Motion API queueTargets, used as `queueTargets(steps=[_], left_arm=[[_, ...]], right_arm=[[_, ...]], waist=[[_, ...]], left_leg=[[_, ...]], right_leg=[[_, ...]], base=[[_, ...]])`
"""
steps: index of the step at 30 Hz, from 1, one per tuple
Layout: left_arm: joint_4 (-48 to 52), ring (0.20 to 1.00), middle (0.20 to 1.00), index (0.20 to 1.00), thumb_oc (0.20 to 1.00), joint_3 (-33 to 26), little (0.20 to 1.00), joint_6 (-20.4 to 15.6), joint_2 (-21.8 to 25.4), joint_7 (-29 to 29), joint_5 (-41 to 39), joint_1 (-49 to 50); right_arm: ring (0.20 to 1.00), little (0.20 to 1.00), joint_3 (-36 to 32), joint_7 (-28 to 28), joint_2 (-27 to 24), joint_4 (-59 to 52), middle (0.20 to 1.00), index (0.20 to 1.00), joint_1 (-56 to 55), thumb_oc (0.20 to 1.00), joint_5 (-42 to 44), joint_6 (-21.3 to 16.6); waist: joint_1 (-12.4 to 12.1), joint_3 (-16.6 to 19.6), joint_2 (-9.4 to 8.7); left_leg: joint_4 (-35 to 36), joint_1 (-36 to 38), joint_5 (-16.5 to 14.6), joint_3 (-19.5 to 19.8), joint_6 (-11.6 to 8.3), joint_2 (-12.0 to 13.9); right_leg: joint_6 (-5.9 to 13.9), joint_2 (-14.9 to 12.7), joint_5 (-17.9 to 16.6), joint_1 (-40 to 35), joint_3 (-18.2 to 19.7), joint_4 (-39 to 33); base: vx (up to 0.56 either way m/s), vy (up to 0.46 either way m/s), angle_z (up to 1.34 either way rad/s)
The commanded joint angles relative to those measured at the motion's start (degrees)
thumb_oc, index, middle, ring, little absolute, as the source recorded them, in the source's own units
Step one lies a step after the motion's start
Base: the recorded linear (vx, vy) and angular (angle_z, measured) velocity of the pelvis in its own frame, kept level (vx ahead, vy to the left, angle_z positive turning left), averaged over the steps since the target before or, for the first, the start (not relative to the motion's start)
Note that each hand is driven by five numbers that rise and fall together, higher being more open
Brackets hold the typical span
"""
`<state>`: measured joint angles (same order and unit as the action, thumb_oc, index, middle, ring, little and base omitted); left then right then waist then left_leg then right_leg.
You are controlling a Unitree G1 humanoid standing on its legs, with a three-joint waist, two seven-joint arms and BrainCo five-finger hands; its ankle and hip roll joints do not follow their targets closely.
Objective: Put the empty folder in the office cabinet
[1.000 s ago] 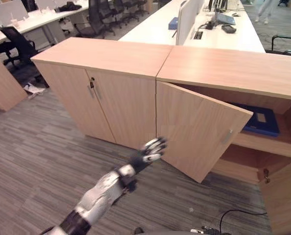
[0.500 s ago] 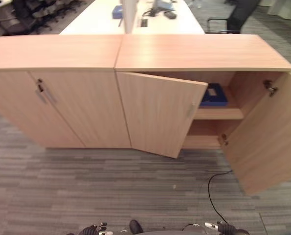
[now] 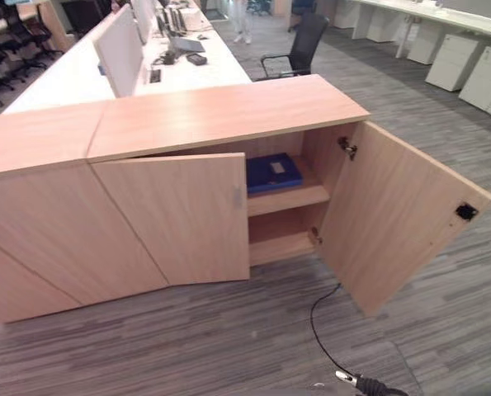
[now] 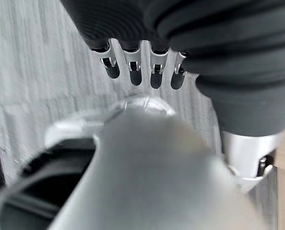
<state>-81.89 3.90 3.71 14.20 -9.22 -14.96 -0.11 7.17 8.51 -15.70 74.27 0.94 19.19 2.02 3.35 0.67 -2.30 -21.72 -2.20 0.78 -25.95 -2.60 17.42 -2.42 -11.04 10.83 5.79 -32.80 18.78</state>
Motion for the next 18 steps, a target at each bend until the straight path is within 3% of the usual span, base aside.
queueTargets(steps=[1,2,4,5,7,8,10,11,13,18], left_arm=[[1.55,1.000,1.000,1.000,1.000,-1.12,1.000,-1.70,1.07,2.50,-3.13,-2.01],[2.10,1.000,1.000,1.000,1.000,-1.19,1.000,-2.06,1.14,2.74,-3.75,-1.78],[2.29,1.000,1.000,1.000,1.000,-1.17,1.000,-2.23,1.11,2.66,-4.11,-1.54],[2.19,1.000,1.000,1.000,1.000,-1.20,1.000,-2.81,1.24,2.96,-4.25,-1.00],[2.31,1.000,1.000,1.000,1.000,-1.12,1.000,-2.92,1.26,2.98,-4.15,-0.76],[2.69,1.000,1.000,1.000,1.000,-1.27,1.000,-3.33,1.60,3.24,-3.81,-0.06],[2.91,1.000,1.000,1.000,1.000,-1.35,1.000,-3.60,1.69,3.42,-3.68,0.21],[2.85,1.000,1.000,1.000,1.000,-1.67,1.000,-3.97,2.65,3.95,-2.62,0.55],[3.01,1.000,1.000,1.000,1.000,-1.60,1.000,-4.49,2.65,4.24,-2.17,1.11],[3.00,1.000,1.000,1.000,1.000,-3.27,1.000,-4.69,3.09,4.30,-1.38,2.99]], right_arm=[[1.000,1.000,0.83,-0.24,0.62,0.96,1.000,1.000,3.63,1.000,3.21,-0.97],[1.000,1.000,1.76,-0.42,0.75,0.03,1.000,1.000,3.69,1.000,3.23,-1.43],[1.000,1.000,2.16,-0.43,0.76,-0.34,1.000,1.000,3.65,1.000,3.20,-1.67],[1.000,1.000,2.82,-0.69,0.68,-1.07,1.000,1.000,3.52,1.000,2.73,-2.25],[1.000,1.000,2.96,-0.74,0.47,-1.36,1.000,1.000,3.39,1.000,2.53,-2.40],[1.000,1.000,3.32,-1.40,-0.38,-2.63,1.000,1.000,3.61,1.000,1.79,-3.18],[1.000,1.000,3.42,-1.74,-0.79,-3.43,1.000,1.000,3.89,1.000,1.38,-3.26],[1.000,1.000,0.50,-0.31,-6.56,-1.95,1.000,1.000,6.54,1.000,2.21,-2.24],[1.000,1.000,1.12,-2.68,-6.03,-1.57,1.000,1.000,8.53,1.000,0.60,-4.20],[1.000,1.000,0.06,-4.28,-7.33,-8.02,1.000,1.000,7.92,1.000,-1.57,-5.10]], waist=[[-2.01,-3.60,-1.17],[-3.05,-3.74,-1.13],[-3.64,-3.78,-0.95],[-4.63,-3.99,-0.47],[-4.96,-4.01,-0.15],[-5.63,-4.16,0.40],[-5.88,-4.21,0.55],[-6.53,-4.02,0.38],[-7.22,-3.77,0.88],[-6.55,-1.47,1.21]], left_leg=[[1.53,-4.66,-6.58,4.59,-0.69,-5.81],[3.58,-7.47,-5.39,7.77,-0.49,-8.06],[4.75,-8.66,-4.56,10.05,-0.46,-9.50],[7.34,-10.24,-2.36,14.42,-0.90,-12.05],[9.07,-10.13,-1.40,15.77,-1.01,-12.86],[11.45,-10.59,0.66,17.59,-1.18,-13.79],[12.41,-10.84,1.60,18.05,-1.29,-14.17],[12.70,-11.33,2.07,18.57,-1.44,-14.50],[14.87,-9.65,2.07,18.64,-0.65,-14.97],[19.84,-4.86,2.13,16.92,0.83,-16.62]], right_leg=[[3.84,-0.01,-6.09,-6.07,1.78,-11.56],[3.75,1.39,-5.81,-6.85,3.30,-12.56],[3.68,2.18,-5.77,-7.34,4.21,-13.04],[3.85,3.62,-5.49,-8.09,6.27,-13.88],[3.91,4.01,-5.42,-8.50,6.95,-14.04],[3.99,4.85,-5.17,-9.38,8.27,-14.35],[4.01,5.25,-5.09,-9.69,8.72,-14.40],[4.00,5.64,-4.86,-10.23,8.90,-14.51],[4.32,6.08,-4.53,-10.72,9.58,-14.29],[5.92,4.77,-4.33,-10.90,10.61,-13.70]], base=[[0.14,-0.072,-0.34],[0.11,-0.042,-0.26],[0.12,-0.012,-0.44],[0.12,-0.001,-0.58],[0.13,0.024,-0.74],[0.13,0.035,-0.81],[0.10,0.025,-0.44],[0.08,0.014,-0.34],[0.13,0.073,-0.31],[0.13,0.151,-0.15]])
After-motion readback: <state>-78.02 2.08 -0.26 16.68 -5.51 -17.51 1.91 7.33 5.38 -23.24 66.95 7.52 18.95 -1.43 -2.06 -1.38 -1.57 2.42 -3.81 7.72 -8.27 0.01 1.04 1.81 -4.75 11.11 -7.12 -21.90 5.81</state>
